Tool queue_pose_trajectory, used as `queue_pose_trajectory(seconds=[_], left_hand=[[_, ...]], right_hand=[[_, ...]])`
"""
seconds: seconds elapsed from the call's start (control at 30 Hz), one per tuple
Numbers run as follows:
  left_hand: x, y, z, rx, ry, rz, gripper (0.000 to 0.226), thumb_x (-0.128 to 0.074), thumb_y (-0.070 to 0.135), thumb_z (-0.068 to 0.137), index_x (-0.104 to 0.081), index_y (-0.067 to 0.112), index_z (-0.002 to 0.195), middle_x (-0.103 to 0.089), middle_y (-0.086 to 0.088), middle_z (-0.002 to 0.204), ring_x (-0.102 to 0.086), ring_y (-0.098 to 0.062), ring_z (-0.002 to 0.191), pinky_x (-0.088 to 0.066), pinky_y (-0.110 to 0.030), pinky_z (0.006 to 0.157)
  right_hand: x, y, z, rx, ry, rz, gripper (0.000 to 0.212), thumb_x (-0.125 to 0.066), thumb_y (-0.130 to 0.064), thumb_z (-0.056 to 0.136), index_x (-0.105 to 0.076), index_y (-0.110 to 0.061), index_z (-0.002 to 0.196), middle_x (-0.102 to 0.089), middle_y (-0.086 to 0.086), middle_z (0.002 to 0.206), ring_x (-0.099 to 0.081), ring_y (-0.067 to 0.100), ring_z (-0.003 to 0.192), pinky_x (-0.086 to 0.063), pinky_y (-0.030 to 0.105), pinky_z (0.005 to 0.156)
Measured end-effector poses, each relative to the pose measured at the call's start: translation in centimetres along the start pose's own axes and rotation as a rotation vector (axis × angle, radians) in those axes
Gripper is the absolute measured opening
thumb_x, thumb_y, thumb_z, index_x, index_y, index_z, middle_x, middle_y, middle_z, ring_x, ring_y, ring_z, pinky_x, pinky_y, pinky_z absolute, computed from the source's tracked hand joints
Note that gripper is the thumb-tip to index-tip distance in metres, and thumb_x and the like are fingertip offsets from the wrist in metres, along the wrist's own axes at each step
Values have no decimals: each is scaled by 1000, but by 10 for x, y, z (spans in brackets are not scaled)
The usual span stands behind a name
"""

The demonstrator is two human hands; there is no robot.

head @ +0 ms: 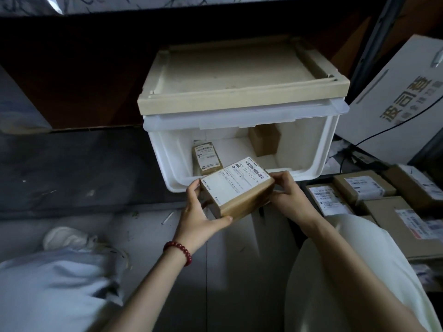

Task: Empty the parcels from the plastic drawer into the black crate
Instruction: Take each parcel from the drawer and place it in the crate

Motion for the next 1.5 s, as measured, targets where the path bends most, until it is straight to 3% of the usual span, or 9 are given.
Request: queue_pose_trajectory(seconds=[0.13,0.33,0.47,0.63,0.83,1.07,1.17,1.23,1.5], left_hand=[[2,7,5,8,34,-19,101,-83,16,68,-16,43,140,-36,31,120,-42,9,105,-31,1,70],[1,26,15,-38,40,-57,104,-84,24,68,-18,47,145,-29,18,148,-27,-1,123,-31,-25,93],[-6,24,20,-35,4,-135,103,-77,8,74,-15,48,146,-35,27,138,-36,0,120,-39,-10,77],[-10,17,25,-21,4,-177,96,-75,4,75,-18,47,139,-31,41,116,-37,37,89,-38,6,58],[-7,10,21,45,45,-204,67,-74,37,59,-29,45,108,-44,15,137,-50,-4,113,-45,-19,78],[4,10,20,70,79,-207,64,-66,66,63,-35,62,118,-53,24,123,-58,-5,107,-54,-43,87],[6,10,18,68,96,-181,64,-62,67,66,-36,61,124,-55,36,104,-60,10,93,-55,-35,80],[7,11,17,66,103,-185,62,-59,70,66,-37,61,123,-57,32,99,-59,8,92,-52,-28,75],[5,27,14,-15,72,-230,82,-72,66,63,-38,48,135,-49,17,127,-50,19,102,-44,-1,66]], right_hand=[[-2,3,-2,-15,8,38,33,-56,-3,85,-49,-32,98,-65,-13,100,-65,6,92,-51,24,80],[9,4,0,-45,80,189,41,-49,8,80,-49,-23,108,-64,2,106,-58,14,87,-49,37,75],[9,1,-2,-27,54,246,38,-55,5,83,-51,-21,110,-63,0,114,-60,13,96,-48,30,76],[7,-1,-5,-14,23,208,42,-55,5,83,-49,-19,117,-63,0,116,-60,10,88,-51,37,82],[3,-7,0,10,-28,203,52,-50,8,85,-46,-25,126,-54,-11,121,-62,9,91,-52,27,75],[-4,-9,2,18,-76,195,67,-43,17,82,-46,-29,131,-53,-7,127,-59,18,92,-52,45,83],[-7,-8,1,28,-95,202,72,-46,16,83,-41,-28,139,-53,-9,129,-61,13,104,-50,23,81],[-7,-5,2,17,-84,203,72,-52,14,83,-37,-25,142,-54,-4,130,-60,13,111,-49,27,91],[-13,5,3,-23,-110,166,69,-64,4,81,-36,-30,134,-57,0,127,-58,14,113,-46,20,86]])
Point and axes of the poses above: each hand's wrist, its own z-axis towards the middle knuckle, its own x-axis out of the back of the hand, y = z × x, the point moved 9 cm from there along z, towards the middle knuckle
